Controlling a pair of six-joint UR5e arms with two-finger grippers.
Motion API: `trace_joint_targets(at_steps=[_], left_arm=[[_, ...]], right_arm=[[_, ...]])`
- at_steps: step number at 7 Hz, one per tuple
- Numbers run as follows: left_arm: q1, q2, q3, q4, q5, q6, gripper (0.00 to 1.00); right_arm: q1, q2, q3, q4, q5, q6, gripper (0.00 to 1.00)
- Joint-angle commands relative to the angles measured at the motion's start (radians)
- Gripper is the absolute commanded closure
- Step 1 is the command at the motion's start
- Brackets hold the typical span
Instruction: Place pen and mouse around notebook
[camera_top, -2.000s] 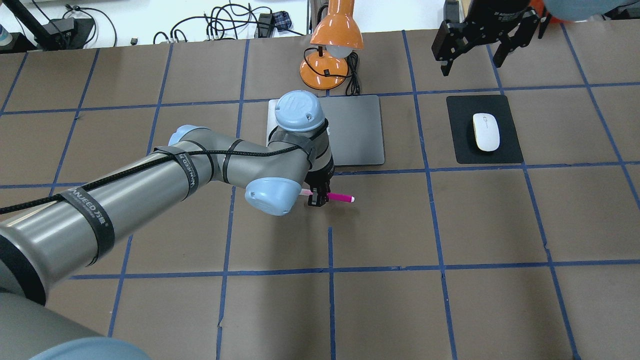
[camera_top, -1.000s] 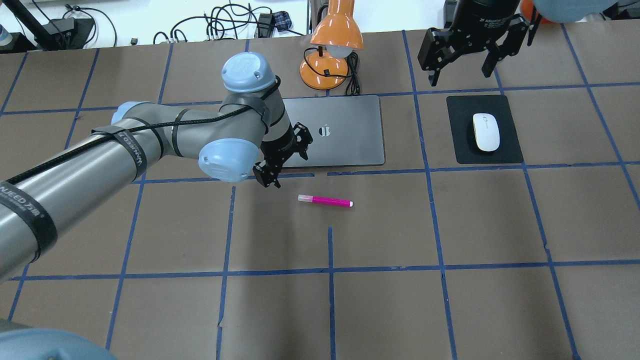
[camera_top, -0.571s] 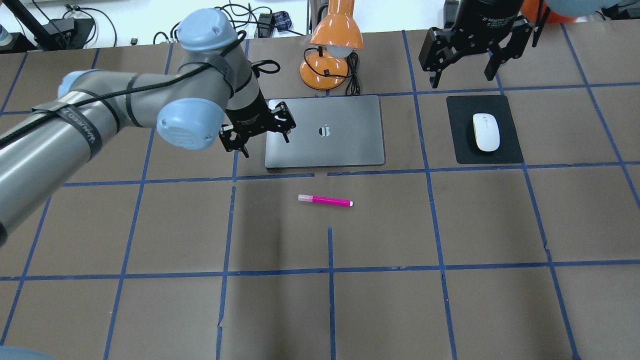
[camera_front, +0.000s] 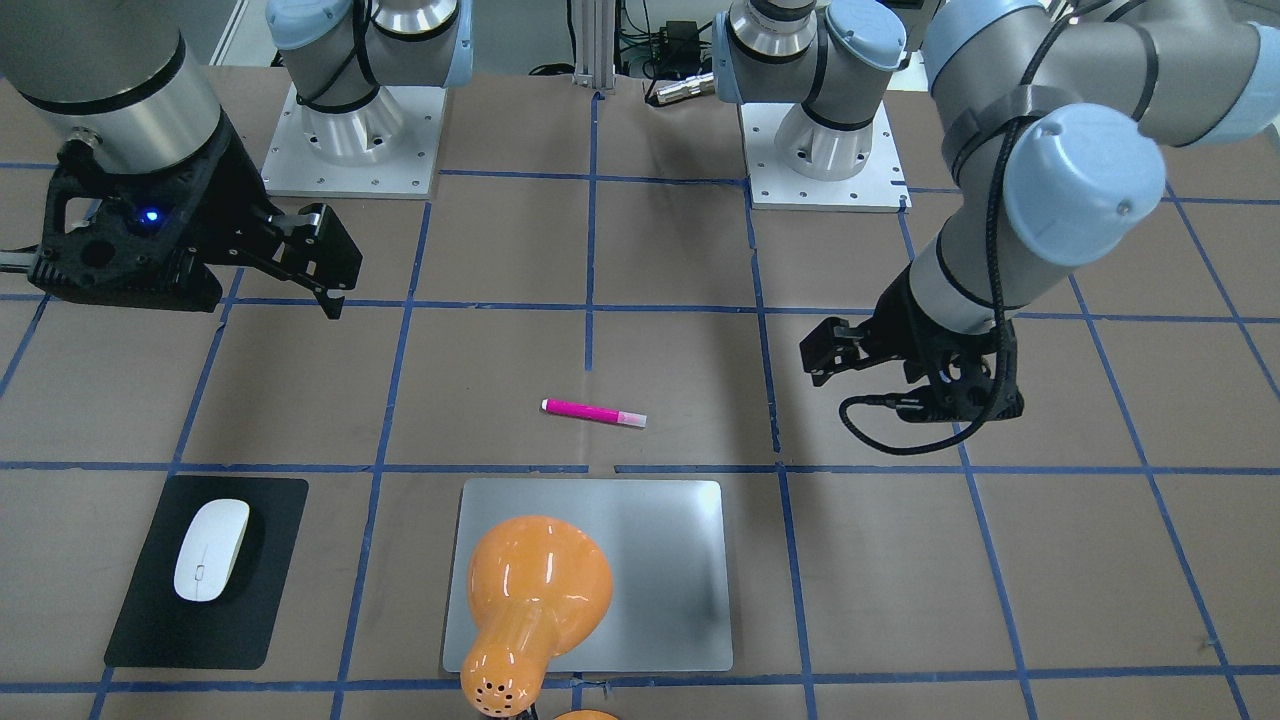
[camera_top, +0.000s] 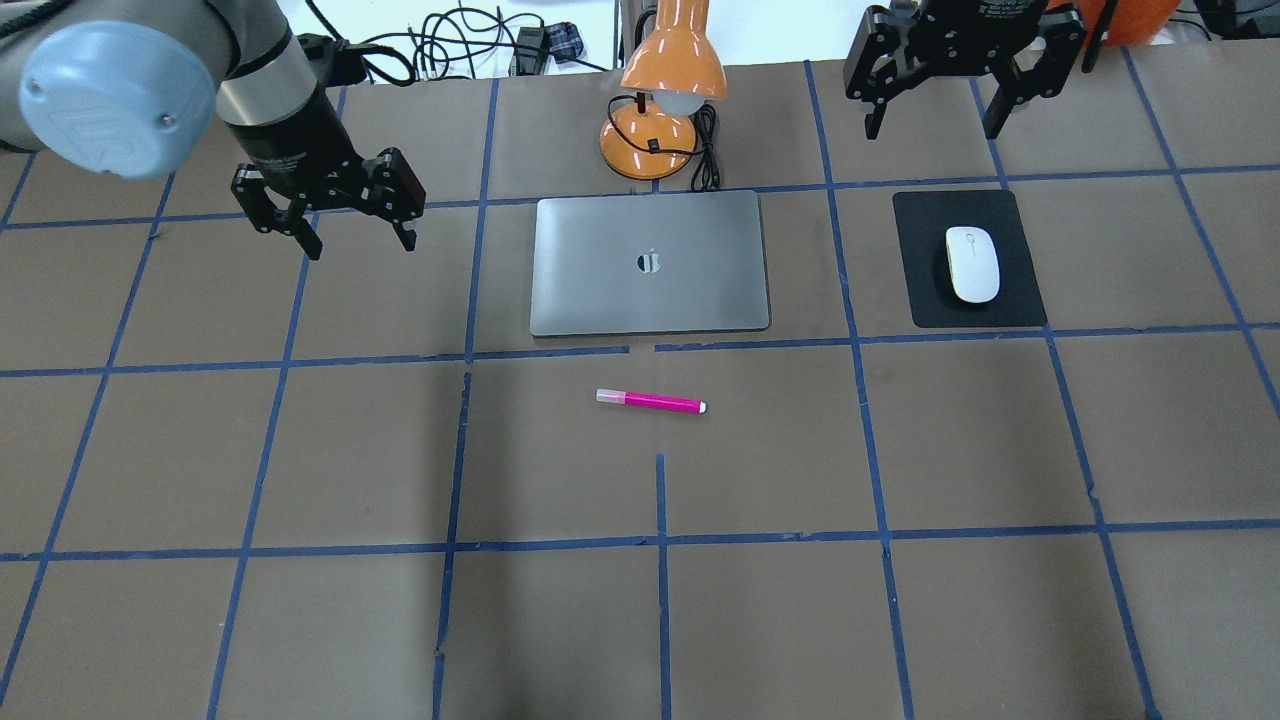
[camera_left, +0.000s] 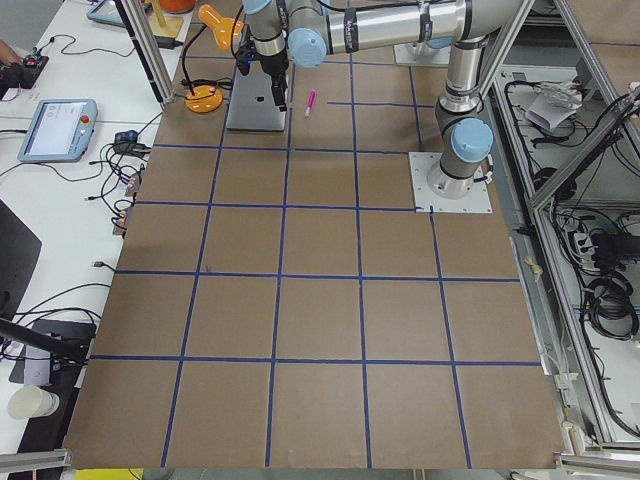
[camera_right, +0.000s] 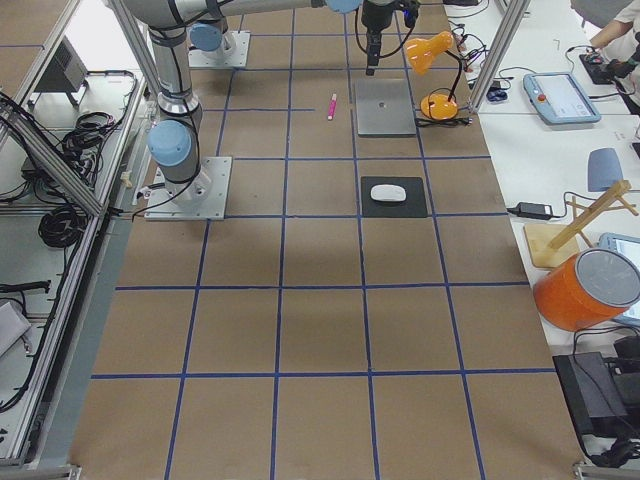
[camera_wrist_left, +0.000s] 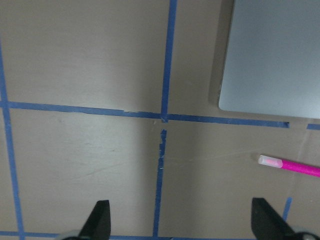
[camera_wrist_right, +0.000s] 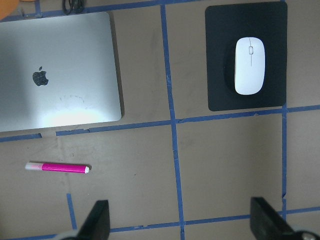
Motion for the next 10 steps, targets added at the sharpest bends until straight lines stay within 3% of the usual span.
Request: trace_joint_targets(at_steps=[1, 5, 10], left_arm=[[0.008, 0.092, -0.019, -0.037, 0.024, 0.04, 0.0], [0.004, 0.189, -0.11, -0.022, 0.013, 0.028, 0.0], [0.005, 0.201, -0.117, -0.016, 0.013, 0.028, 0.0]], right_arm=[[0.002, -0.01, 0.005, 0.006, 0.008, -0.004, 0.0], [-0.001, -0.028, 0.02, 0.007, 0.051, -0.101, 0.0], [-0.001, -0.03, 0.034, 0.026, 0.057, -0.097, 0.0]])
